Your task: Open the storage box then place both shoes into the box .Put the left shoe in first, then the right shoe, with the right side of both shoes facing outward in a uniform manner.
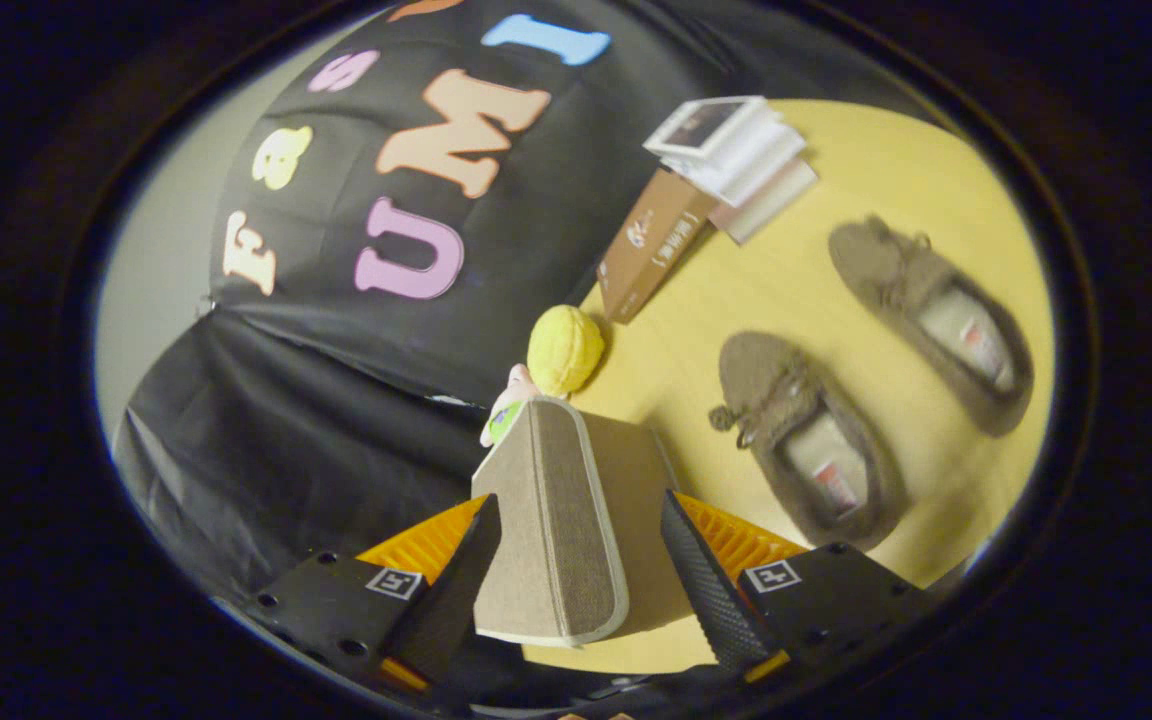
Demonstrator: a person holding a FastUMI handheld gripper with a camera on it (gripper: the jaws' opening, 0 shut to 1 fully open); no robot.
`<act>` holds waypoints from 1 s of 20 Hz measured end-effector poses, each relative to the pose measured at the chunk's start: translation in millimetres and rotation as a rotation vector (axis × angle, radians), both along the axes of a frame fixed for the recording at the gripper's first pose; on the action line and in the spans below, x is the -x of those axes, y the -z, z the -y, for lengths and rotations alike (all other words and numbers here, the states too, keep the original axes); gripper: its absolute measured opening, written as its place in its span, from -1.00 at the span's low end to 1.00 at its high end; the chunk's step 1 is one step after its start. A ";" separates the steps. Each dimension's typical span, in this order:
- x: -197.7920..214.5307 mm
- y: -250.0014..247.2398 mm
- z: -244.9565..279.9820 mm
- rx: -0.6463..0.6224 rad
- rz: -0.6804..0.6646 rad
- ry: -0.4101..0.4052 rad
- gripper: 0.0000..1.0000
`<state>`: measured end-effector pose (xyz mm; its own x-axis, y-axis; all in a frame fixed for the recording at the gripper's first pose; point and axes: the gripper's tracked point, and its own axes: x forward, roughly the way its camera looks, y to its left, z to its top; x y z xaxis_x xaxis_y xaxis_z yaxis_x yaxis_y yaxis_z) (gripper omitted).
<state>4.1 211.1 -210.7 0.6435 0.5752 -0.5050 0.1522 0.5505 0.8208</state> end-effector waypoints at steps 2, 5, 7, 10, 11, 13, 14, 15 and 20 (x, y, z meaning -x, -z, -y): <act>10.0 12.5 -8.5 -0.074 -0.069 0.010 1.00; 20.0 24.0 -23.3 -0.206 -0.184 0.024 1.00; 28.8 36.4 -29.5 -0.237 -0.238 0.020 1.00; 39.4 48.4 -39.1 -0.285 -0.296 0.000 1.00; 39.6 48.3 -43.6 -0.326 -0.317 -0.004 1.00; 41.8 43.7 -51.8 -0.410 -0.347 -0.006 1.00; 42.7 41.2 -55.6 -0.446 -0.361 -0.013 1.00; 44.4 42.3 -55.0 -0.455 -0.367 -0.015 1.00; 34.9 26.4 -53.6 -0.595 -0.345 -0.011 0.95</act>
<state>-30.8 264.7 -237.1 0.4949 0.8238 -0.2763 0.4559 0.0244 0.8897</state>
